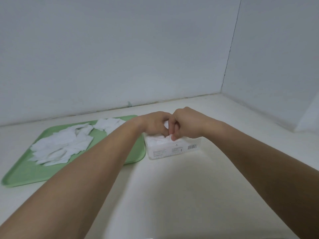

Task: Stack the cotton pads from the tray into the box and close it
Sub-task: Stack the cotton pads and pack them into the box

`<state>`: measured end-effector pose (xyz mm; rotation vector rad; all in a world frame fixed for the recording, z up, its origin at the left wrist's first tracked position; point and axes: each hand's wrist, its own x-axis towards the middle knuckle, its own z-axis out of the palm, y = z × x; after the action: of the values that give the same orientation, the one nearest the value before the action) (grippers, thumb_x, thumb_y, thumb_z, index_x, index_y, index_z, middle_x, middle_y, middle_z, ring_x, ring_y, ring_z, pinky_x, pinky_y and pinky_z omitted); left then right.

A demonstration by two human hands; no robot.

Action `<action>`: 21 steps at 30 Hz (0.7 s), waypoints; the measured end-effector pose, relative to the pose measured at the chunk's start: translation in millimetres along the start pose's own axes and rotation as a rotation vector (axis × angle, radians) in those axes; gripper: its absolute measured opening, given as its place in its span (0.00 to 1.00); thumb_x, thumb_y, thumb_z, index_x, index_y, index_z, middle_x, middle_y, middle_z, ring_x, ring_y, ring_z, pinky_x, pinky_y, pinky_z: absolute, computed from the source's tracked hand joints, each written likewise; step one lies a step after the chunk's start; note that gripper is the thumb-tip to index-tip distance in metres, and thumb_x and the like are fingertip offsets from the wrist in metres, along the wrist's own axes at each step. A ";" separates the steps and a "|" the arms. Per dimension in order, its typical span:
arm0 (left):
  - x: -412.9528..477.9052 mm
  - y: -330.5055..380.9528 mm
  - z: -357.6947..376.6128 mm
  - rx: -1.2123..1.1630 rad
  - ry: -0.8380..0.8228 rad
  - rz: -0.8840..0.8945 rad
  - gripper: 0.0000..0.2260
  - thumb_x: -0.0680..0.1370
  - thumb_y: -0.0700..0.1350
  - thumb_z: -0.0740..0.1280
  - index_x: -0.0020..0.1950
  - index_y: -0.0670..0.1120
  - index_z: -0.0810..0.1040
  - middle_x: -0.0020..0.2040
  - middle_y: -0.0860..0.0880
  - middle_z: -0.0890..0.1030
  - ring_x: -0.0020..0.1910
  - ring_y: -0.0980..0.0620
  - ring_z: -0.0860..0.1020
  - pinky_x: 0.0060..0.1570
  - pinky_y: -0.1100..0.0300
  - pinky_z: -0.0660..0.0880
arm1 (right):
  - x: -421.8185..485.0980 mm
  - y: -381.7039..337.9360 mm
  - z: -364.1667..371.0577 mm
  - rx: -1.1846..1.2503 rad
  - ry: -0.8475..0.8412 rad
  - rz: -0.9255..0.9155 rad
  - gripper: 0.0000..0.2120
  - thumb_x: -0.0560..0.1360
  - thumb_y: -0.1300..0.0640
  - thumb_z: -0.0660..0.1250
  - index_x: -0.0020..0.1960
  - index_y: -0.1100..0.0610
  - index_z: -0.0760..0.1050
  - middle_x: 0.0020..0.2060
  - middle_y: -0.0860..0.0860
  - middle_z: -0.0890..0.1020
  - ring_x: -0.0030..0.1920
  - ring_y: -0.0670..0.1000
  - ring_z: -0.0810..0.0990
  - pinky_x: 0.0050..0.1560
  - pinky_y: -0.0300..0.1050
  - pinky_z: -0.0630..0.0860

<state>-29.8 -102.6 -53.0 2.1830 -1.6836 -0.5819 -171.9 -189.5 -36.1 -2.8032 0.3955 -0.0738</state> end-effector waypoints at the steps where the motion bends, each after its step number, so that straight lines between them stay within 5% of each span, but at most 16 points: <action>1: -2.3 -2.1 -0.8 -0.039 0.010 0.012 0.15 0.73 0.38 0.71 0.47 0.61 0.77 0.48 0.63 0.80 0.48 0.64 0.77 0.49 0.66 0.70 | -1.0 0.9 0.1 0.012 -0.010 0.001 0.06 0.72 0.58 0.76 0.44 0.49 0.83 0.33 0.40 0.78 0.39 0.43 0.77 0.39 0.38 0.72; 5: -16.9 -13.1 -7.7 -0.262 0.200 -0.031 0.19 0.76 0.41 0.71 0.67 0.49 0.78 0.67 0.54 0.79 0.69 0.59 0.74 0.71 0.59 0.68 | -4.0 -3.2 -2.5 -0.004 -0.073 -0.006 0.06 0.74 0.60 0.73 0.46 0.50 0.84 0.37 0.41 0.81 0.37 0.40 0.77 0.35 0.34 0.69; 13: -108.9 -70.8 -36.0 -0.351 0.689 -0.176 0.08 0.77 0.40 0.69 0.51 0.51 0.84 0.49 0.52 0.86 0.50 0.53 0.83 0.55 0.58 0.77 | 18.6 -69.2 -2.5 0.191 0.118 -0.115 0.06 0.76 0.58 0.68 0.45 0.52 0.84 0.35 0.40 0.80 0.36 0.38 0.77 0.39 0.33 0.71; 17: -148.7 -114.8 -34.3 -0.359 0.770 -0.311 0.07 0.76 0.40 0.71 0.46 0.53 0.84 0.45 0.51 0.86 0.44 0.52 0.83 0.48 0.58 0.75 | 45.4 -110.0 21.6 0.359 0.133 -0.101 0.08 0.76 0.61 0.65 0.45 0.55 0.82 0.32 0.45 0.82 0.34 0.45 0.82 0.37 0.40 0.79; 21: -177.0 -148.3 -26.9 -0.456 0.813 -0.390 0.08 0.77 0.38 0.69 0.44 0.52 0.83 0.44 0.46 0.86 0.39 0.51 0.83 0.43 0.58 0.75 | 80.0 -132.0 55.6 0.456 0.145 0.002 0.12 0.76 0.67 0.60 0.48 0.57 0.80 0.44 0.55 0.85 0.40 0.50 0.85 0.41 0.43 0.81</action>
<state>68.5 106.2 -80.4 1.9915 -0.6432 -0.0951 -55.3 -74.7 -47.6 -2.3535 0.3615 -0.3247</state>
